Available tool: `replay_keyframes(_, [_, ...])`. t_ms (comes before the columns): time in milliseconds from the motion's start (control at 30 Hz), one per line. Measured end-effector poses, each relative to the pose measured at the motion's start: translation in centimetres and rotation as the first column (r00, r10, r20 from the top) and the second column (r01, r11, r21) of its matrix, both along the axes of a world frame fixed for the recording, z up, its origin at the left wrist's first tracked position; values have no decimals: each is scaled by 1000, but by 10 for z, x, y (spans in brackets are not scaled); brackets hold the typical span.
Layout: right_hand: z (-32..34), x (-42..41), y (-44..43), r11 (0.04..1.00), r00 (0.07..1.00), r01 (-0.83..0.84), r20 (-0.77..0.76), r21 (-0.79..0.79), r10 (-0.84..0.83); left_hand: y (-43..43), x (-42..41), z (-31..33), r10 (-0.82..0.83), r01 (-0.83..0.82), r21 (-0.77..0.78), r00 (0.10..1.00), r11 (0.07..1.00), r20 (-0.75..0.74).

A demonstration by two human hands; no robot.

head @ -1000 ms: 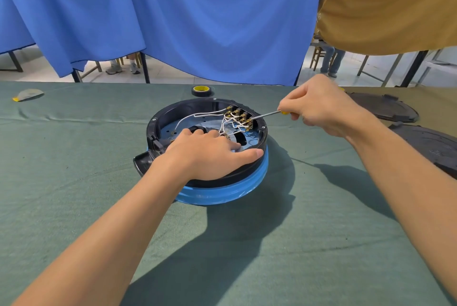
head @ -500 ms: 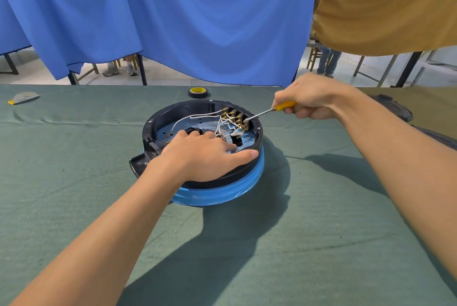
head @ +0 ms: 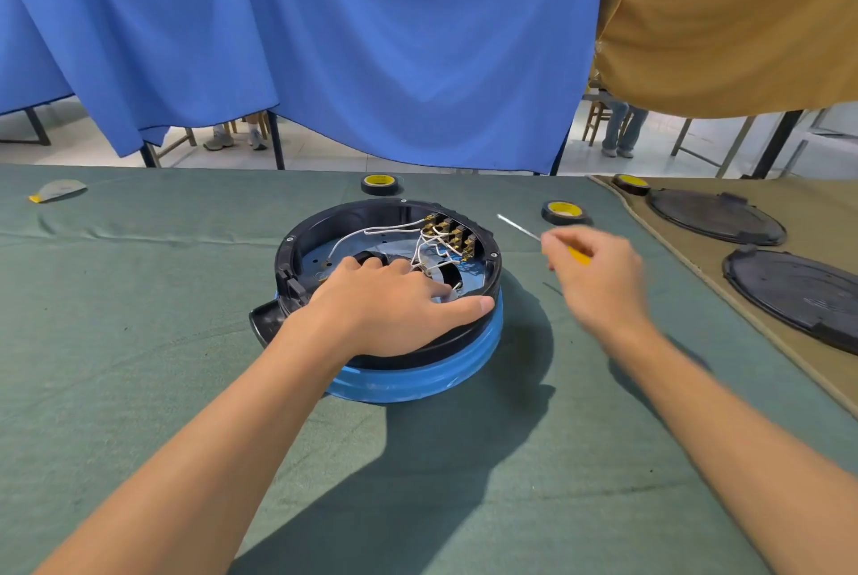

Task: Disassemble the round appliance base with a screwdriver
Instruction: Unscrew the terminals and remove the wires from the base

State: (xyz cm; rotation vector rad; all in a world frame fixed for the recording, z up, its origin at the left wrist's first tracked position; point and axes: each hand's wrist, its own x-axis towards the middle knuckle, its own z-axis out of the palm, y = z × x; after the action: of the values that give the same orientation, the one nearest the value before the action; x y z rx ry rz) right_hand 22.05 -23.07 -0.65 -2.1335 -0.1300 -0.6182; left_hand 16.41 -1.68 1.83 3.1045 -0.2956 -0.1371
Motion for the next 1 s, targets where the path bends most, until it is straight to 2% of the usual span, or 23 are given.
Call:
replay_keyframes(133, [-29,0,-3,974,992,93,-104,209,-73,0,-2,2,3,-3,-12,1000,1000,-7])
replay_keyframes(200, [-29,1,-4,971,993,87,-100,224,-65,0,-3,5,5,-7,-38,999,999,-37])
replay_keyframes(333, [-30,1,-2,976,993,71,-105,205,-50,3,2,15,56,-58,-226,998,972,-15])
replay_keyframes(433, [-28,3,-2,975,994,59,-105,214,-37,3,10,21,108,-88,-121,979,989,172])
replay_keyframes(533, [-28,4,-2,978,992,49,-125,204,-23,-2,22,20,0,7,-26,957,1000,291])
replay_keyframes(633, [-28,2,-3,979,990,38,-139,202,-9,-6,33,18,-87,93,-12,959,996,269])
replay_keyframes(1000, [-30,4,-2,987,988,12,-152,163,13,-9,42,8,-186,185,30,948,982,259])
